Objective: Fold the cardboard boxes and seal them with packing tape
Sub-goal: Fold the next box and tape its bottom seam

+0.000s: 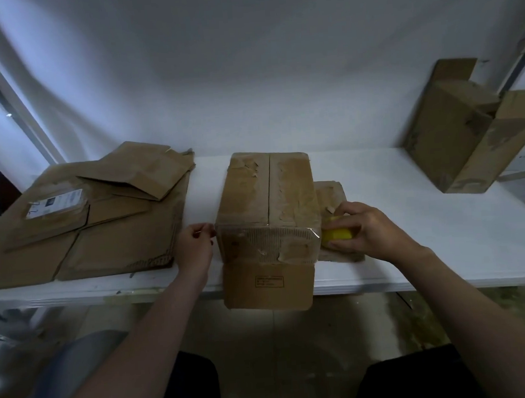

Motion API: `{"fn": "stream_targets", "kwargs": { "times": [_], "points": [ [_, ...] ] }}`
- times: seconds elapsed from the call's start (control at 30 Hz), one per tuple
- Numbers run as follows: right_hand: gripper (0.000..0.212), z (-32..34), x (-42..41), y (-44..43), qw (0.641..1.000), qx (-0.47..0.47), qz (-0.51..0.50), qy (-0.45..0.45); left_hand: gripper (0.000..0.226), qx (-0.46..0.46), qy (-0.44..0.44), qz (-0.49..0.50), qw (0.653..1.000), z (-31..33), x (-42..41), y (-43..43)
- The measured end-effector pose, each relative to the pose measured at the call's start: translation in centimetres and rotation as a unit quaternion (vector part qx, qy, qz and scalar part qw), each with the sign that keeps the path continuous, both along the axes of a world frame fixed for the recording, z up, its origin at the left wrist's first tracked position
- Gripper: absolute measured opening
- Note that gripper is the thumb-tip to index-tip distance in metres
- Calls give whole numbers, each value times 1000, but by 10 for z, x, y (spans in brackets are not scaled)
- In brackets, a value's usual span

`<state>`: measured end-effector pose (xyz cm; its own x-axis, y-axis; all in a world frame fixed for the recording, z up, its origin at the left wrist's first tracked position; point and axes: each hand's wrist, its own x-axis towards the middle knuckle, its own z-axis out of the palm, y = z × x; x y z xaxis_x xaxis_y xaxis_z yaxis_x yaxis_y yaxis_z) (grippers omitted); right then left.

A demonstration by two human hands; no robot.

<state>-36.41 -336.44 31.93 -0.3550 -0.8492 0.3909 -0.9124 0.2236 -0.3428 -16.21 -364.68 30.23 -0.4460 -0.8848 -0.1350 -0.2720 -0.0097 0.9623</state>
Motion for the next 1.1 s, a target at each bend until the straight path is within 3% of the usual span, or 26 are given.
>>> {"fn": "stream_targets", "kwargs": {
  "times": [0.2, 0.4, 0.5, 0.57, 0.67, 0.77, 0.9, 1.0, 1.1],
  "points": [
    [34, -7, -2, -5, 1000, -6, -7, -11, 10, -5, -24, -23, 999, -8, -13, -1],
    [33, -6, -8, -9, 1000, -5, -5, -8, 35, 49, -47, -60, 996, -9, -13, -10],
    [33, -4, -9, -12, 1000, -6, -7, -3, 31, -84, -42, 4, 996, -3, -12, -8],
    [34, -4, -9, -13, 1000, -9, -1, 7, 35, -259, 0, 22, 966, 7, -7, 7],
    [35, -5, -10, -14, 1000, -13, 8, 23, 41, -463, 46, -158, 871, 20, -5, 58],
    [35, -7, -13, -16, 999, -27, 19, 34, 47, -512, -39, -349, 784, 21, -26, 113],
    [35, -8, -15, -16, 998, -38, 27, 40, 72, -570, -222, -369, 700, 6, -50, 138],
    [36, -7, -14, -14, 998, -42, 23, 32, 82, -577, -269, -374, 675, 7, -54, 133],
    [35, -6, -15, -13, 999, -29, 22, 27, 78, -534, -276, -399, 692, 18, -59, 124]
  ]
}}
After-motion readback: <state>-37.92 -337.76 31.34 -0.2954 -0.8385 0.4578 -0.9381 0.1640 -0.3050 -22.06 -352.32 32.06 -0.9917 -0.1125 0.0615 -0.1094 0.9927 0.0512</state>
